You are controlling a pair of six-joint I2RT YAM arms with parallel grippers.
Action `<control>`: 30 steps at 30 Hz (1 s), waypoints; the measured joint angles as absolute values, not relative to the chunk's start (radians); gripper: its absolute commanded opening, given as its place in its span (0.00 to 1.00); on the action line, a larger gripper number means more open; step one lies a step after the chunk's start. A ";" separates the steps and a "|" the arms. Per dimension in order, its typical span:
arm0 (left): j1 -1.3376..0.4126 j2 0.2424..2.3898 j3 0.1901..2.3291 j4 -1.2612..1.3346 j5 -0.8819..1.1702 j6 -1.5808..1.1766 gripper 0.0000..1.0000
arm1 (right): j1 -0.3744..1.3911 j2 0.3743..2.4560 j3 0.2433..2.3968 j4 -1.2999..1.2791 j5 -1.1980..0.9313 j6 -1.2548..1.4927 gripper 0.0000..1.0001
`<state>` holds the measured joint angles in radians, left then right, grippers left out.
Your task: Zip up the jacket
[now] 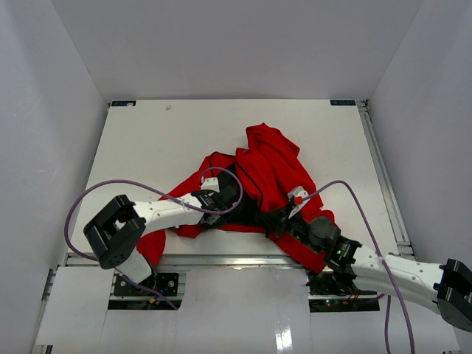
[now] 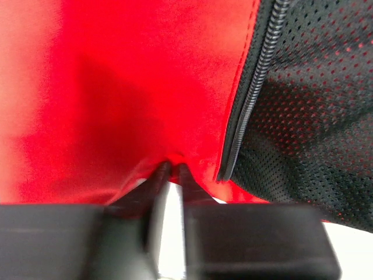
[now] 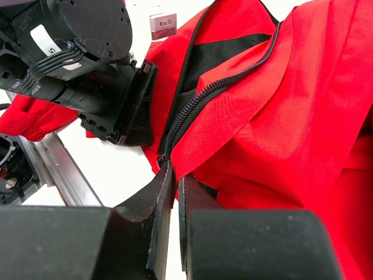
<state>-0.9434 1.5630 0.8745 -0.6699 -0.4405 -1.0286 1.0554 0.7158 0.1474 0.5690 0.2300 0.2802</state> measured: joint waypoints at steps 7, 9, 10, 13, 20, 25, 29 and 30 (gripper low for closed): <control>-0.938 1.556 0.865 -0.663 -0.434 -1.029 0.00 | 1.055 0.715 0.147 0.569 0.233 0.280 0.08; -0.938 1.534 0.851 -0.667 -0.434 -1.030 0.00 | 1.055 0.716 0.147 0.569 0.233 0.280 0.08; -0.938 1.518 0.845 -0.673 -0.435 -1.030 0.00 | 1.055 0.717 0.147 0.569 0.233 0.280 0.08; -0.938 1.460 0.834 -0.696 -0.440 -1.033 0.00 | 1.055 0.725 0.147 0.569 0.233 0.280 0.08; -0.937 1.253 0.794 -0.720 -0.457 -1.029 0.50 | 1.055 0.744 0.147 0.570 0.233 0.280 0.08; -0.936 1.238 0.793 -0.728 -0.454 -1.007 0.55 | 1.055 0.748 0.147 0.570 0.233 0.280 0.08; -0.935 1.279 0.799 -0.728 -0.439 -0.990 0.55 | 1.055 0.748 0.147 0.570 0.233 0.280 0.08; -0.935 1.300 0.803 -0.723 -0.433 -0.986 0.55 | 1.055 0.748 0.147 0.570 0.233 0.280 0.08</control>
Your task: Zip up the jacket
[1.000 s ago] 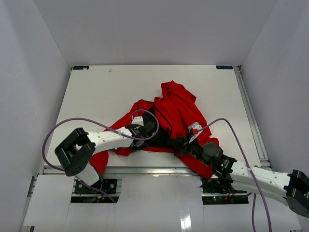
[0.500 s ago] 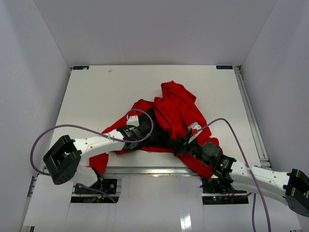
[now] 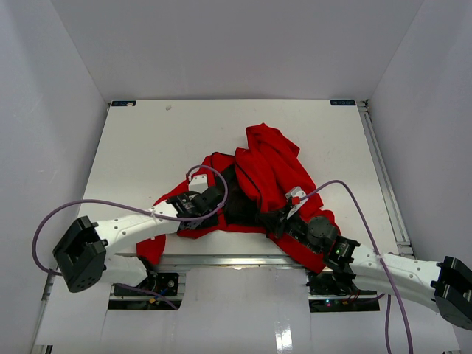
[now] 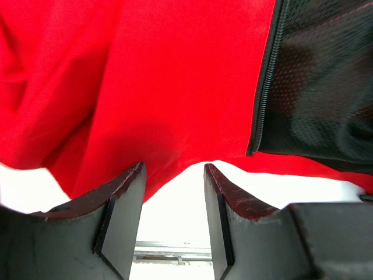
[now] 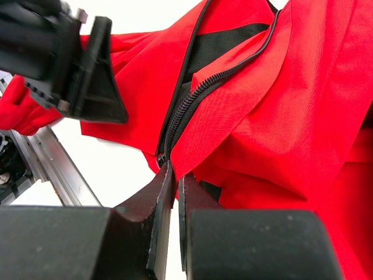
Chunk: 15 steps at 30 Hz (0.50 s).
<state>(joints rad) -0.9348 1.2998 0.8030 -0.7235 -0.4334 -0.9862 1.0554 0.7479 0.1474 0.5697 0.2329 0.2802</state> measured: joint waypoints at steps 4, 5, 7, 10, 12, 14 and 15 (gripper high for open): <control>-0.935 1.372 0.813 -0.699 -0.408 -0.973 0.57 | 1.055 0.748 0.147 0.570 0.233 0.280 0.08; -0.936 1.386 0.818 -0.698 -0.404 -0.970 0.60 | 1.055 0.747 0.147 0.570 0.233 0.280 0.08; -0.939 1.420 0.839 -0.697 -0.401 -0.966 0.61 | 1.055 0.744 0.147 0.570 0.234 0.280 0.08; -0.943 1.473 0.877 -0.683 -0.398 -0.961 0.60 | 1.055 0.740 0.147 0.570 0.235 0.280 0.08; -0.946 1.499 0.896 -0.677 -0.398 -0.965 0.60 | 1.055 0.738 0.147 0.570 0.236 0.280 0.08; -0.946 1.505 0.905 -0.676 -0.398 -0.975 0.60 | 1.055 0.737 0.147 0.570 0.236 0.280 0.08; -0.946 1.506 0.909 -0.677 -0.398 -0.981 0.61 | 1.055 0.735 0.147 0.569 0.237 0.280 0.08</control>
<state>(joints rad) -0.9463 1.5058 0.9087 -0.6767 -0.3984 -0.9806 1.0554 0.7347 0.1474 0.5695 0.2365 0.2802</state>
